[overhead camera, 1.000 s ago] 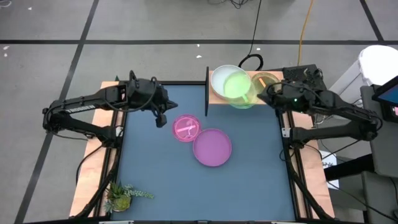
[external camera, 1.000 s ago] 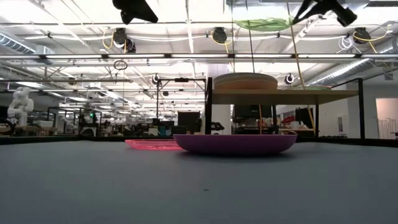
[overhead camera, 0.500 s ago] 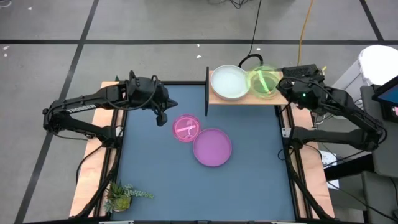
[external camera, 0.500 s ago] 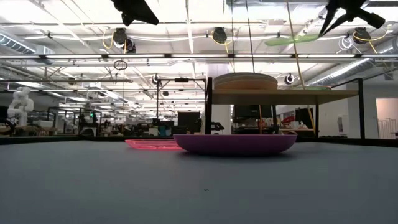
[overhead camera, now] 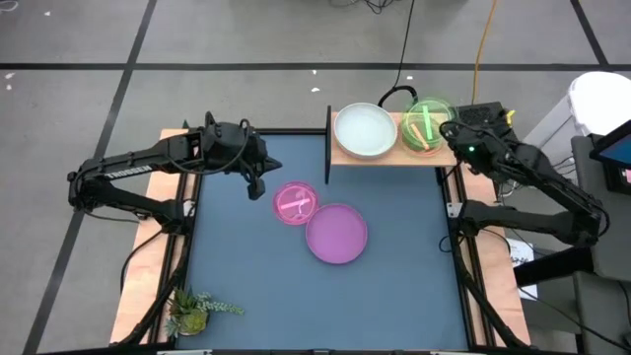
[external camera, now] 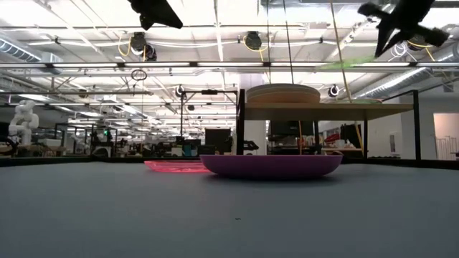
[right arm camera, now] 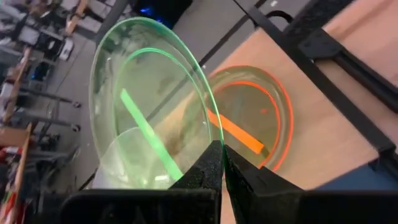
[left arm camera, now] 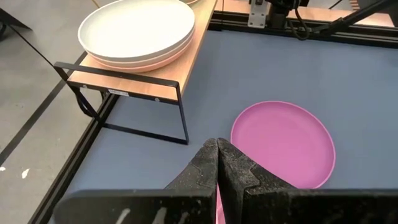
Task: Place and stack plates onto a shelf
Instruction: Stack the small green plate on top of the small orange plate on the shelf
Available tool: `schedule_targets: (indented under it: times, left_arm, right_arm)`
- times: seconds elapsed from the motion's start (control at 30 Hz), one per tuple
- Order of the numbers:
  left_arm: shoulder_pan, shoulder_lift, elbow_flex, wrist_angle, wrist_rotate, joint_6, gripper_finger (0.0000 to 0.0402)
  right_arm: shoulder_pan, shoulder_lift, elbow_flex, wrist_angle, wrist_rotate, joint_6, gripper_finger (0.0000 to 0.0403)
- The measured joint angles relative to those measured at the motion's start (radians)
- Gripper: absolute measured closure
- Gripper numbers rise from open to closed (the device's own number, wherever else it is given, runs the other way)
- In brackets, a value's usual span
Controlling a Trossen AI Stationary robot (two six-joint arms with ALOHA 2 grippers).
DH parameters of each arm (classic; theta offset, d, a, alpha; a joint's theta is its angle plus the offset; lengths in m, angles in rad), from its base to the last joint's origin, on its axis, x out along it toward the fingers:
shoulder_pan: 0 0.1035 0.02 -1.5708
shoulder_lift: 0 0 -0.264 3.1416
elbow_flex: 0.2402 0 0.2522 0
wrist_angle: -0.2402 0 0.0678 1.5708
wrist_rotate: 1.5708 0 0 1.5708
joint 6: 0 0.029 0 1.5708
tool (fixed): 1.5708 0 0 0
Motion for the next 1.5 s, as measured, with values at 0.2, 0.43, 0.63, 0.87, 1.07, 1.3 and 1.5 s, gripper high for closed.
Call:
schedule_targets:
  times: [0.2, 0.43, 0.63, 0.87, 1.07, 1.3, 1.5]
  left_arm:
    - [0.000, 0.000, 0.000, 0.000, 0.000, -0.021, 0.0400]
    - [0.000, 0.000, 0.000, 0.000, -0.001, -0.057, 0.0400]
    - [0.000, 0.000, 0.000, 0.000, -0.001, -0.072, 0.0400]
    - [0.000, 0.000, 0.000, 0.000, -0.004, -0.055, 0.0400]
    - [0.000, 0.000, 0.000, 0.007, -0.004, -0.043, 0.0400]
    - [0.000, 0.000, 0.000, 0.013, -0.006, -0.040, 0.0400]
    - [0.000, 0.000, 0.000, 0.013, -0.006, -0.053, 0.0400]
  right_arm:
    - [-0.020, -0.018, -0.142, 0.149, 0.024, 0.059, 0.0403]
    - [-0.047, -0.045, -0.251, 0.216, 0.026, 0.137, 0.0403]
    - [-0.059, -0.057, -0.264, 0.211, 0.053, 0.142, 0.0403]
    - [-0.112, -0.048, -0.264, 0.187, 0.053, 0.142, 0.0403]
    - [-0.124, -0.011, -0.264, 0.201, 0.049, 0.134, 0.0403]
    - [-0.124, 0.037, -0.264, 0.202, 0.046, 0.138, 0.0403]
    - [-0.124, 0.040, -0.264, 0.202, 0.021, 0.140, 0.0403]
